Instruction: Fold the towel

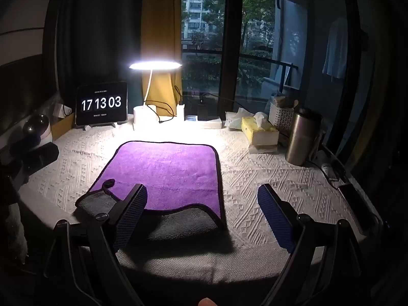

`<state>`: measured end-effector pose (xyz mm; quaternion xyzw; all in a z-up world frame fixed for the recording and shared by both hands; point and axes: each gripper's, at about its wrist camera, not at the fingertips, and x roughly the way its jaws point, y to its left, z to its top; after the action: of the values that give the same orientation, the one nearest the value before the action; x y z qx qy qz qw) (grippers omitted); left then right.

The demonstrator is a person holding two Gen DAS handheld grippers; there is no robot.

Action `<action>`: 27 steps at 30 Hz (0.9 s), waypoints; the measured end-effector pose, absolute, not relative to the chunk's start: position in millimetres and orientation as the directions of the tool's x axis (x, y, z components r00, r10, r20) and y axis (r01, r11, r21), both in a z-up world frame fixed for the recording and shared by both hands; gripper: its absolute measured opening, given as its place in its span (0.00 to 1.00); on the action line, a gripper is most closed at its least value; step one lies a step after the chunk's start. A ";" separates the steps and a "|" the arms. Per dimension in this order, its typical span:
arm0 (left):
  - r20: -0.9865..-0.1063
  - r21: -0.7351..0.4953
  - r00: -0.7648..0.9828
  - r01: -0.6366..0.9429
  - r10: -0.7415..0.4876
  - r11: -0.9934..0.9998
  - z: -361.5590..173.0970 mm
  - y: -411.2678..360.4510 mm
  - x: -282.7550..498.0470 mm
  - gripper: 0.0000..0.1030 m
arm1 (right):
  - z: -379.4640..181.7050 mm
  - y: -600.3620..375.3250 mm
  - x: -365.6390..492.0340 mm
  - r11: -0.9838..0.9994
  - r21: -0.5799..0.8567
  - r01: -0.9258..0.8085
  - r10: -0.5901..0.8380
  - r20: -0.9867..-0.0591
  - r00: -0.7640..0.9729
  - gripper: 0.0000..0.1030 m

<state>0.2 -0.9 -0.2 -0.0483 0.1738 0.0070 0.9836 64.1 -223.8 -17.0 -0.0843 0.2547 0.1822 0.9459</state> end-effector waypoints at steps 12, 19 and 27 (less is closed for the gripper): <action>-0.386 -0.141 0.922 -0.035 -0.022 0.989 -8.1 2.6 0.2 0.99 | -11.9 -214.6 61.7 0.912 -0.077 -0.403 0.312 -0.505 0.804 0.89; -0.382 -0.140 0.924 -0.029 -0.027 0.990 -7.0 1.7 -1.4 0.99 | -12.8 -214.1 61.4 0.910 -0.075 -0.408 0.317 -0.509 0.800 0.89; -0.392 -0.147 0.919 -0.026 -0.034 0.989 -6.5 2.0 -1.7 0.99 | -12.8 -212.1 60.8 0.909 -0.073 -0.409 0.318 -0.511 0.799 0.89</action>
<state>-1.7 2.0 -6.5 -0.0746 0.2006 -0.0022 0.9768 60.8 -212.1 -12.8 -0.0903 0.2521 0.1926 0.9440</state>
